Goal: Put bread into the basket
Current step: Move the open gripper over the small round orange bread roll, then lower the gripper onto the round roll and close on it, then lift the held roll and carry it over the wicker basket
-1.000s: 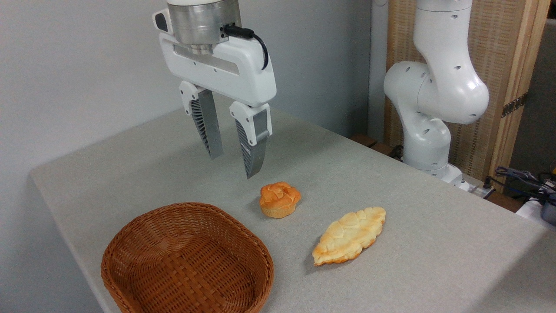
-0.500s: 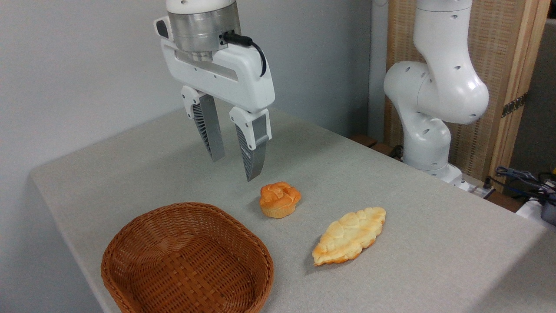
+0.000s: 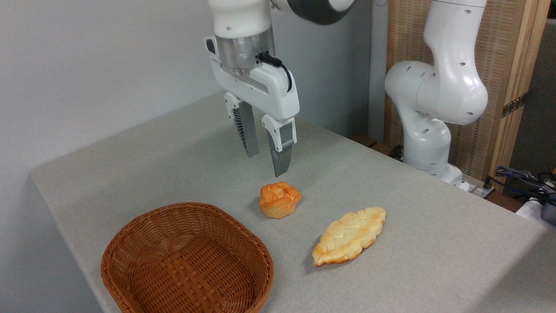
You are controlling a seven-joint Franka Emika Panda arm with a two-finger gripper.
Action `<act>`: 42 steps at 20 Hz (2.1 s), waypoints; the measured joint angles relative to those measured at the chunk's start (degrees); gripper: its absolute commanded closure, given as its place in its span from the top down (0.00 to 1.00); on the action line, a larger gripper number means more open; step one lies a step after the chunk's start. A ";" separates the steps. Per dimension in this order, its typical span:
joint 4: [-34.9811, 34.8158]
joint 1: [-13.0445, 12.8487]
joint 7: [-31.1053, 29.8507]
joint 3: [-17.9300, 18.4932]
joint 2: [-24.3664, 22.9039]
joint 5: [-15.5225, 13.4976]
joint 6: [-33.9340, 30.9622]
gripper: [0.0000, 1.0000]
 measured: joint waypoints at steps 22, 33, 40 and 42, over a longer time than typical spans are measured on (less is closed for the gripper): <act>-15.50 -3.85 7.48 -0.29 1.42 0.14 14.27 0.47; -15.46 -3.86 8.22 -0.29 1.60 0.14 14.27 0.38; -7.31 -3.86 8.21 -0.16 3.22 0.13 8.39 0.37; -1.12 -3.84 8.20 0.13 5.10 0.10 6.15 0.44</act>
